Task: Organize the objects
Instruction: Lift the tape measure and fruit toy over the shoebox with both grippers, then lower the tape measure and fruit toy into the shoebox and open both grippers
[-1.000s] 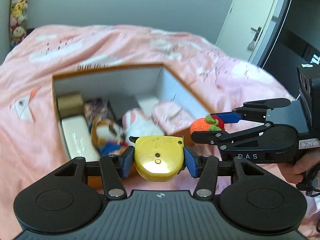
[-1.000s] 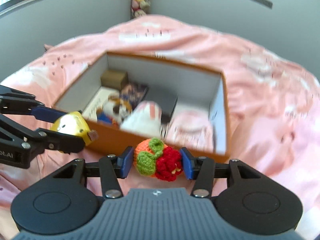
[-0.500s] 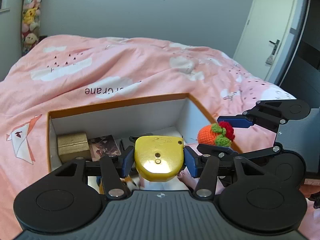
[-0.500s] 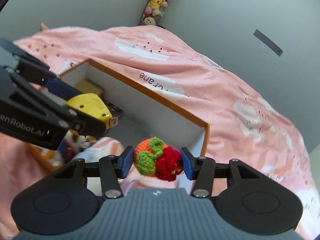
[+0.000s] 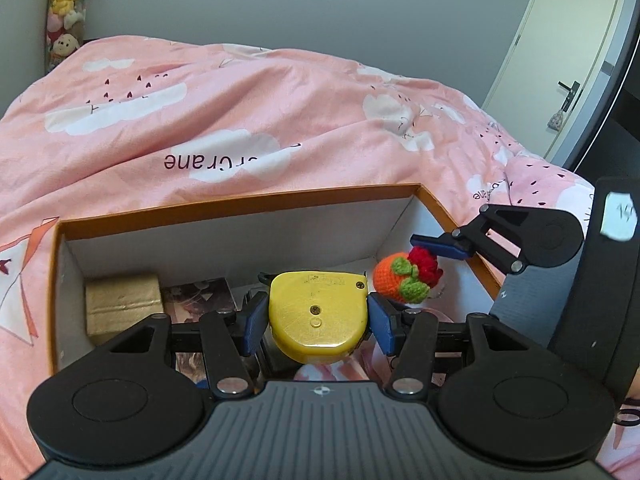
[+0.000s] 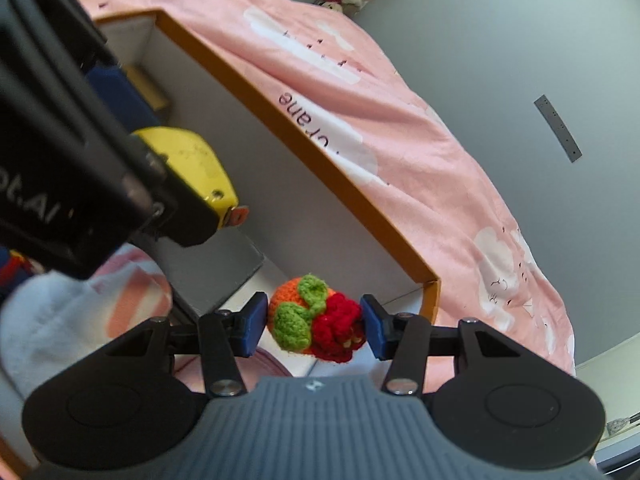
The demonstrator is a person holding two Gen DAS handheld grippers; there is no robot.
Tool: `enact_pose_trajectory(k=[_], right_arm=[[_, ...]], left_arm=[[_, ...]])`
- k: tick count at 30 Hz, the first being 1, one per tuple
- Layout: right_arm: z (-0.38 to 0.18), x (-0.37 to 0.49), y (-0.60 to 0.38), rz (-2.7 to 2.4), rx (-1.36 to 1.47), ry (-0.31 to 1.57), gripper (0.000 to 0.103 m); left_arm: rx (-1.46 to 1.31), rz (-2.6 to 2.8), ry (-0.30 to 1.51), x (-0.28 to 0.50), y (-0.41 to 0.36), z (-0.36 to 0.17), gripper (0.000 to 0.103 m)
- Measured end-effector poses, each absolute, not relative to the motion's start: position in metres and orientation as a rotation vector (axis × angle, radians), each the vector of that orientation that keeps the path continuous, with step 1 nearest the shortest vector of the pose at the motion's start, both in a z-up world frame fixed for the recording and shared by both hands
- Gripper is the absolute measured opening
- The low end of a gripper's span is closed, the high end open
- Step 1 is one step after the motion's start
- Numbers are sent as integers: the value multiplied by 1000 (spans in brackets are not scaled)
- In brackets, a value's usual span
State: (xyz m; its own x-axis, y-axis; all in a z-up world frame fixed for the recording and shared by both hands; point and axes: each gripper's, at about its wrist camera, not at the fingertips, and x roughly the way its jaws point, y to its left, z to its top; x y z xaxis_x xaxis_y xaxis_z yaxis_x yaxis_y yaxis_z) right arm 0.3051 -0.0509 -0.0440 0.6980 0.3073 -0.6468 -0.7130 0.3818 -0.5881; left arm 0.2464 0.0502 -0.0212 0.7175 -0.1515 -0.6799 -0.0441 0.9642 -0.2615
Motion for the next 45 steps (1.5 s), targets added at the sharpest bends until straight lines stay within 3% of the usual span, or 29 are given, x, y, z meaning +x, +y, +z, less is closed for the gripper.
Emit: enact_pose_trajectory(k=[6,14,29,39,45], right_arm=[[-55,318,-54,665,-1017,495,53],[-48,311,-66,649,-1042,432,71],[-38,306,-71,656,-998,438,78],[-26,298,-73,651,-988,426,83],[-6,288,-79,649,-946,413,83]], left_arm=[[-286,-72,806,266,48,-29,61],[-270,-60,860,286,41,-42,61],[-280,-43,926,303,34,-52,61],[-275,-17,848,285,34,-31,66],[-247,16,730,255,30,-1,74]])
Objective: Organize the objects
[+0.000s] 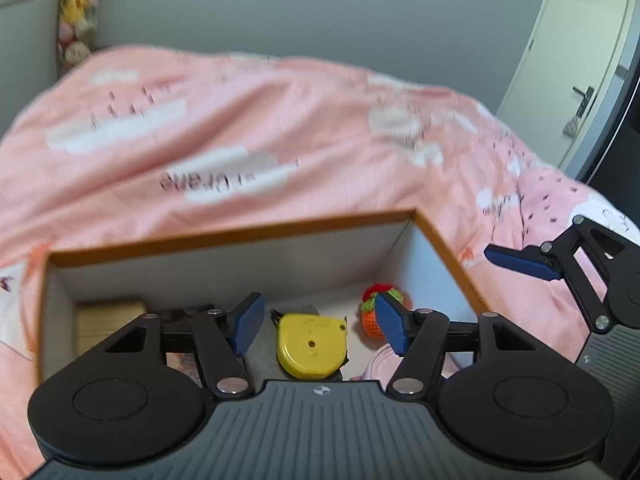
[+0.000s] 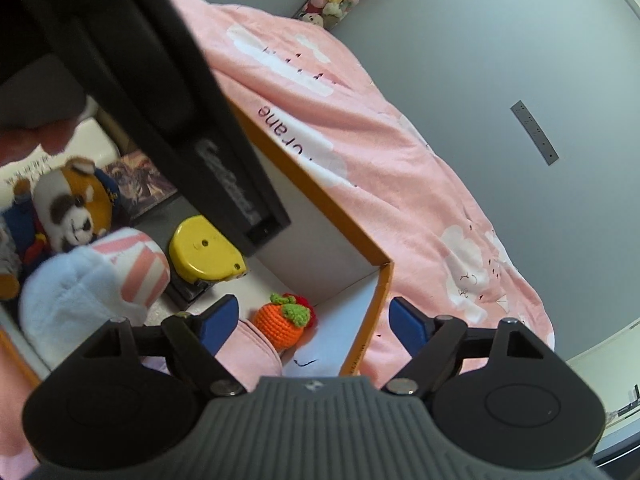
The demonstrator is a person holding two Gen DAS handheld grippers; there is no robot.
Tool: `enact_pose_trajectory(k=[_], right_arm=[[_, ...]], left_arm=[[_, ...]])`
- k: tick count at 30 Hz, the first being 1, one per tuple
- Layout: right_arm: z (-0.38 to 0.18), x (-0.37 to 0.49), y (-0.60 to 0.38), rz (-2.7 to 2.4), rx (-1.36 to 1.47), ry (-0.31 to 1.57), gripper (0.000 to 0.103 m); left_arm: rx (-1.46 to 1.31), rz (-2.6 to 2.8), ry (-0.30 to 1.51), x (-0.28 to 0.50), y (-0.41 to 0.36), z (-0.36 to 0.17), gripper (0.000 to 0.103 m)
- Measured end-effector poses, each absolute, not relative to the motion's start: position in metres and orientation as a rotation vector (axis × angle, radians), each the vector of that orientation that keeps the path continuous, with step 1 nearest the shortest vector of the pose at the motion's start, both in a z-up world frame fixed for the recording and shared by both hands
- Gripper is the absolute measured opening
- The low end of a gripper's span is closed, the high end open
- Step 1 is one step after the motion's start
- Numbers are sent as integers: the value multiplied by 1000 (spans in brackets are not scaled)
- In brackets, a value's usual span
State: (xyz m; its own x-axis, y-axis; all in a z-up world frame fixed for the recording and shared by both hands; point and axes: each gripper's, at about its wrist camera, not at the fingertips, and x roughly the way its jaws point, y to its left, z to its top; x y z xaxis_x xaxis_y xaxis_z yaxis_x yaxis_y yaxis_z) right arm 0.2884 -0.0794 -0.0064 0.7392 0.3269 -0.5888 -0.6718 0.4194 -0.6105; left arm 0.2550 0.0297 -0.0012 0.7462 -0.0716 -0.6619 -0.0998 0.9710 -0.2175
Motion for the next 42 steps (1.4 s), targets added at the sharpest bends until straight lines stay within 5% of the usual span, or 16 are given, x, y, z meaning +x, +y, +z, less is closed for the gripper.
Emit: enact_pose_trajectory(k=[13,21,42], right_arm=[[60,241,-114,705,-589,497,97],[82,214,-119,695,-332,507,101],[61,153,-139,555,-100,498,102]], left_arm=[[-69,156,417,162,22,68,95],[43,264,317,118,16,83,96],[-64,338,482,68,36,31,97]])
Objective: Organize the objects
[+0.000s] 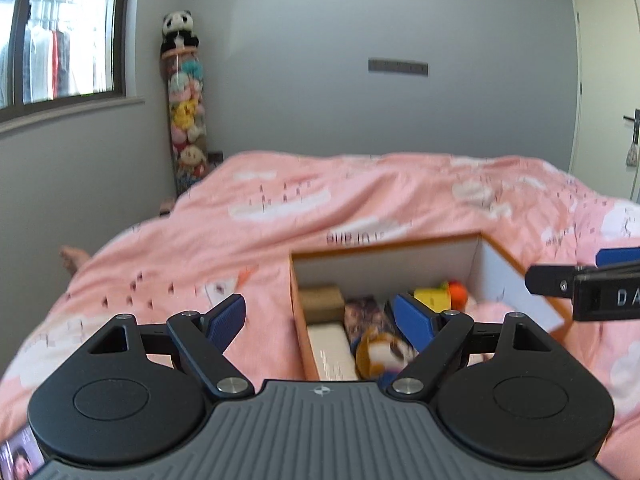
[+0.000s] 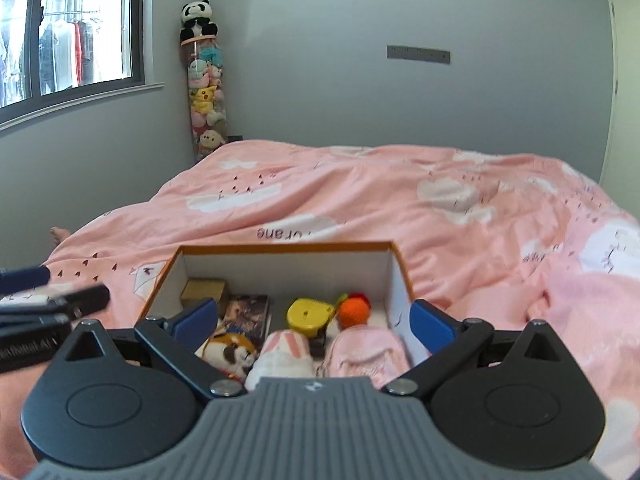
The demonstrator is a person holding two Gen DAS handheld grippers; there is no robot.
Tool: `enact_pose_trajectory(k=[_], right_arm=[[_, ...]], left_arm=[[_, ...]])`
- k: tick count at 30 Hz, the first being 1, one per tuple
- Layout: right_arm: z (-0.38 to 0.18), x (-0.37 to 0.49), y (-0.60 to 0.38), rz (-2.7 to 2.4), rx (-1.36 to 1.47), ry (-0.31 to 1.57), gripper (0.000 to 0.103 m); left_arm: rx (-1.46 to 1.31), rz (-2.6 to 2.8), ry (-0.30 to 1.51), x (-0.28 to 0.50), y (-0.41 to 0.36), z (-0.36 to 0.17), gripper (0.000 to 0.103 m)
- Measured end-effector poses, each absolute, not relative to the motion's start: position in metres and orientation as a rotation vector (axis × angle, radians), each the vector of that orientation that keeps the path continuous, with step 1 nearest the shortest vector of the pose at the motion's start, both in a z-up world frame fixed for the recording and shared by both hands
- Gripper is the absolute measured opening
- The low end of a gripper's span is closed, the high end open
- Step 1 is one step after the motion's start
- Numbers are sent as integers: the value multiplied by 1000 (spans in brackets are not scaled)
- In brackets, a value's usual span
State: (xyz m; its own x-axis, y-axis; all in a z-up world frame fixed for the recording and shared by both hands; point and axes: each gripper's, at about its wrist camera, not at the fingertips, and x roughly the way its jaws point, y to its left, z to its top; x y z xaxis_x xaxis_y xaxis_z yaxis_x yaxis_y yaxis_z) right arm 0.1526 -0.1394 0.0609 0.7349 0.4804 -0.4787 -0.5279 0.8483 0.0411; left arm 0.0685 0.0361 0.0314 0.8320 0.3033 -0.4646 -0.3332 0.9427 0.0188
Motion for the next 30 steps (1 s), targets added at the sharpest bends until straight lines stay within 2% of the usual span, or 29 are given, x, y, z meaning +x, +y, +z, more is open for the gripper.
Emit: enact_pose_trajectory(k=[12,30], right_arm=[[41,134,-129,586,-197,487,102],[26,130,-132,618,-177,519,102]], left_arm=[[-145,365,520,56,45,17,97],[-132,358,559,58,38,6,97]])
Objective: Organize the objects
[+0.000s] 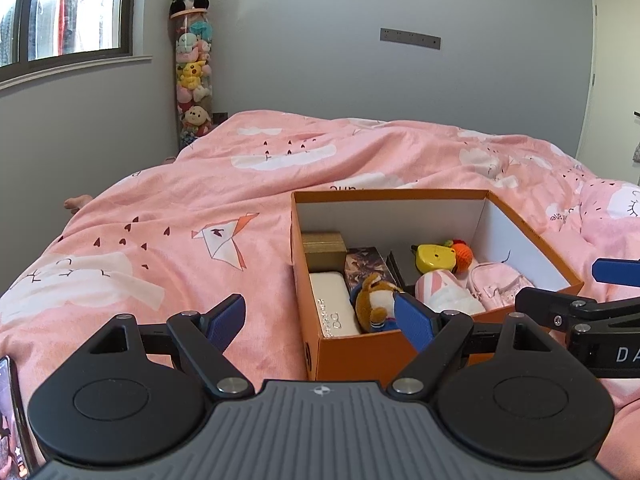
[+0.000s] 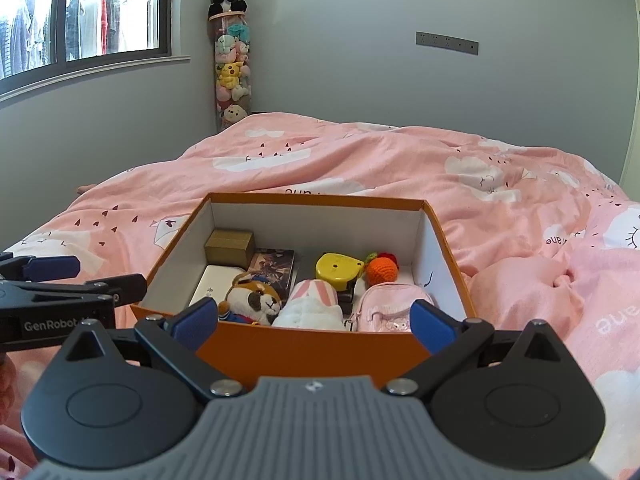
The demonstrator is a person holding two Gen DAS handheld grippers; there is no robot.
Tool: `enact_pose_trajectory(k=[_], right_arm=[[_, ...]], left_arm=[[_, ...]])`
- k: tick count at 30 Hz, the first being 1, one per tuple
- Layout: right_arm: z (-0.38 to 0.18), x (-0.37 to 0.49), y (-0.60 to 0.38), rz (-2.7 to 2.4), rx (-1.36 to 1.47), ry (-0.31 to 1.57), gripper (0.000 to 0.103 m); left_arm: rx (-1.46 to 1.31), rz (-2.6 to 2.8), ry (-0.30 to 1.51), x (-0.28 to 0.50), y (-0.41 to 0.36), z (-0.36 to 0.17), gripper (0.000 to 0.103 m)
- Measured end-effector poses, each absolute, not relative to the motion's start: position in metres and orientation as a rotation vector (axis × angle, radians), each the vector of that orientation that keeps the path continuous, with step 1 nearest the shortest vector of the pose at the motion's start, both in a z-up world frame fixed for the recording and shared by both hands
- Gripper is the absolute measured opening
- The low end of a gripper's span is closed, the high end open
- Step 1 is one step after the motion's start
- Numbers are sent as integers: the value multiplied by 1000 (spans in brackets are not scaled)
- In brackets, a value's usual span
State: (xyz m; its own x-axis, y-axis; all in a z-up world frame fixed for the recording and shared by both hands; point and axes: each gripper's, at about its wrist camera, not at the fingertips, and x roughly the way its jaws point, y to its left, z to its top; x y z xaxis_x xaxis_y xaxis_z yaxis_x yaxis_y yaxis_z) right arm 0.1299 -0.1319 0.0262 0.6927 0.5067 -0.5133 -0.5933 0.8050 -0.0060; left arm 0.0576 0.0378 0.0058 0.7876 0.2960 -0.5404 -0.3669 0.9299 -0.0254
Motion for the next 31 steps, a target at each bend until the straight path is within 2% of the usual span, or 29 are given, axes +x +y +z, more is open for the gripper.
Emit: enact_pose_trajectory(k=[31], right_arm=[[16,135,-130,614,-198,578,102]], left_arm=[[-109,368,588,59,34,3,97]])
